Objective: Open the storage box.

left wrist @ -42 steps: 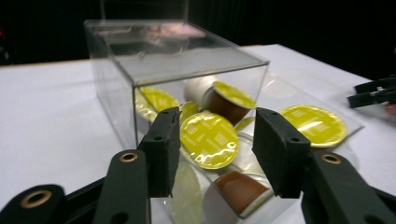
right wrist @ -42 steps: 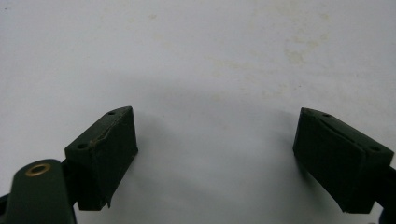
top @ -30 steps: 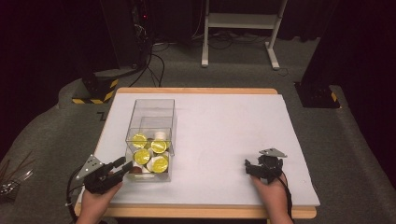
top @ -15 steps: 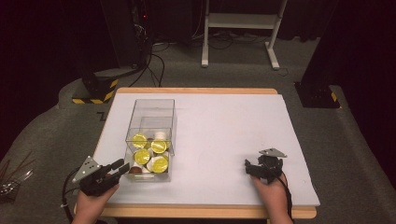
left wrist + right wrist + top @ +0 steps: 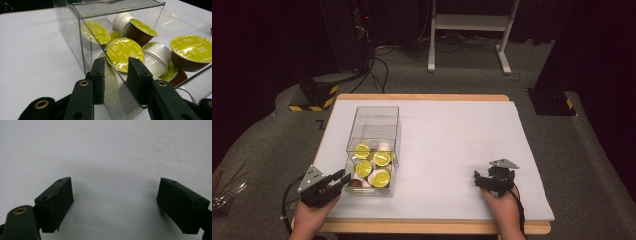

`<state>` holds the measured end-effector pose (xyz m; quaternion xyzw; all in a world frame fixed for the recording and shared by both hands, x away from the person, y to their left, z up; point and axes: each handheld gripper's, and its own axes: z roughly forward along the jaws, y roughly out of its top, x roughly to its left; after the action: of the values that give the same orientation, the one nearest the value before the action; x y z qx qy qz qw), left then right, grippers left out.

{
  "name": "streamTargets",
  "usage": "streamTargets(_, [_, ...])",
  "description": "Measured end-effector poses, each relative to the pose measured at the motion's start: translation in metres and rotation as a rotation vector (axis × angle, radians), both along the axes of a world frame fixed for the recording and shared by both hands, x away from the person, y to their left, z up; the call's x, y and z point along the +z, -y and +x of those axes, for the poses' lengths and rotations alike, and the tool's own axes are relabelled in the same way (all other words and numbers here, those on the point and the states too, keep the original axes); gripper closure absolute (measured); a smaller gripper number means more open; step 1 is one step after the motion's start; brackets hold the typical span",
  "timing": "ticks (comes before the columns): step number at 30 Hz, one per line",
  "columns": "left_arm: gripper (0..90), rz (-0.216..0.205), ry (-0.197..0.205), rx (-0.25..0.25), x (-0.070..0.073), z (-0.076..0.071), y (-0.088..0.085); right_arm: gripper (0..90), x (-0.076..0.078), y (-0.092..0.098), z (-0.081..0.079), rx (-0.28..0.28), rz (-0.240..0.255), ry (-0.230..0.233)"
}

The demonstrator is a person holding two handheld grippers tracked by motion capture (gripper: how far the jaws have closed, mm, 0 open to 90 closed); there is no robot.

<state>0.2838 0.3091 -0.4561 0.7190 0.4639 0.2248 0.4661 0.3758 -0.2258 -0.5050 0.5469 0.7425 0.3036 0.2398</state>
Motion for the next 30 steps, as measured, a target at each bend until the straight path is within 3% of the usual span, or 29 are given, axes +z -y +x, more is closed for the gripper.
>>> streamTargets(5, [69.4,-0.027,-0.001,0.019,-0.002,-0.004,0.001,13.8,0.0,0.0,0.0,0.0,0.0,0.0])
streamTargets(10, [69.5,-0.017,0.001,0.026,-0.001,-0.005,0.002,13.8,0.0,0.0,0.0,0.0,-0.001,0.001])
streamTargets(26, [68.8,-0.07,-0.016,0.062,-0.003,-0.014,0.004,13.8,0.0,0.0,0.0,0.0,-0.001,0.0])
streamTargets(30, [62.5,-0.065,0.005,0.044,-0.004,-0.012,0.002,13.8,0.0,0.0,0.0,0.0,-0.001,0.0])
